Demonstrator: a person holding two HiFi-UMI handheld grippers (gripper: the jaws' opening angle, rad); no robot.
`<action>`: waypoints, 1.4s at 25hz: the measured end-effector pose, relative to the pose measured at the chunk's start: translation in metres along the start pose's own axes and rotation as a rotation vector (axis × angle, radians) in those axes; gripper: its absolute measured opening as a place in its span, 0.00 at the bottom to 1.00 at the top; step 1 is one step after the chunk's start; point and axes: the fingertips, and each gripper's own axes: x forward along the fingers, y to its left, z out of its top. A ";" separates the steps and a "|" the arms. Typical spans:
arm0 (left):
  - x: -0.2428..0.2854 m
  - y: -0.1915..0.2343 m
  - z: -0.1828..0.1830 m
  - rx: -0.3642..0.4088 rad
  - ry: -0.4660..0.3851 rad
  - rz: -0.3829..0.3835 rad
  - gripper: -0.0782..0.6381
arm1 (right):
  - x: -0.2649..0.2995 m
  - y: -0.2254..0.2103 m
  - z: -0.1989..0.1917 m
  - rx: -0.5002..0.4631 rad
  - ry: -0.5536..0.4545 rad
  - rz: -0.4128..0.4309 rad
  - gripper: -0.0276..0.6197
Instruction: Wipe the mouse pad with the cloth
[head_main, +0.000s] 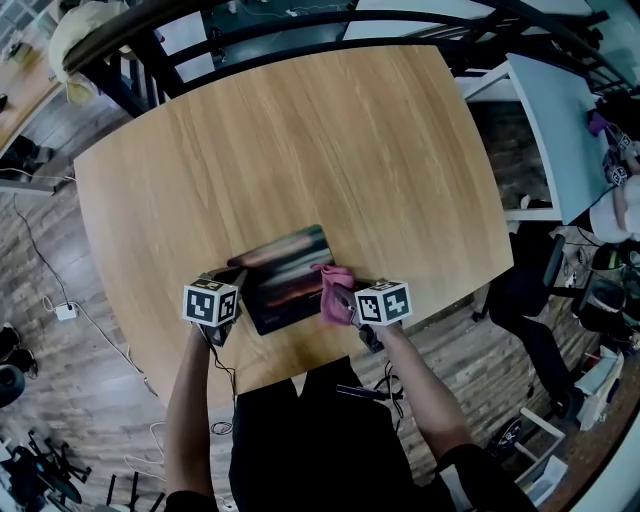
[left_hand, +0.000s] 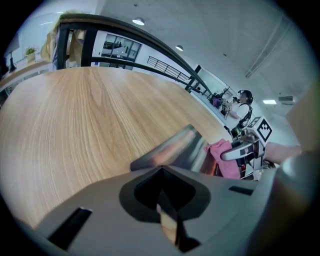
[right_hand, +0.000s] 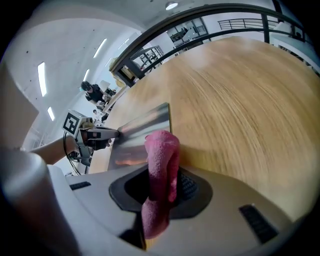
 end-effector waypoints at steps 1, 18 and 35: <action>0.000 0.000 0.000 -0.002 -0.001 0.002 0.14 | -0.002 -0.004 0.000 0.003 0.000 -0.012 0.18; -0.006 0.001 -0.002 -0.082 -0.070 0.096 0.14 | -0.067 -0.068 0.021 0.008 -0.155 -0.242 0.18; -0.158 -0.085 0.045 -0.163 -0.613 0.302 0.14 | -0.129 0.038 0.117 -0.241 -0.472 -0.127 0.18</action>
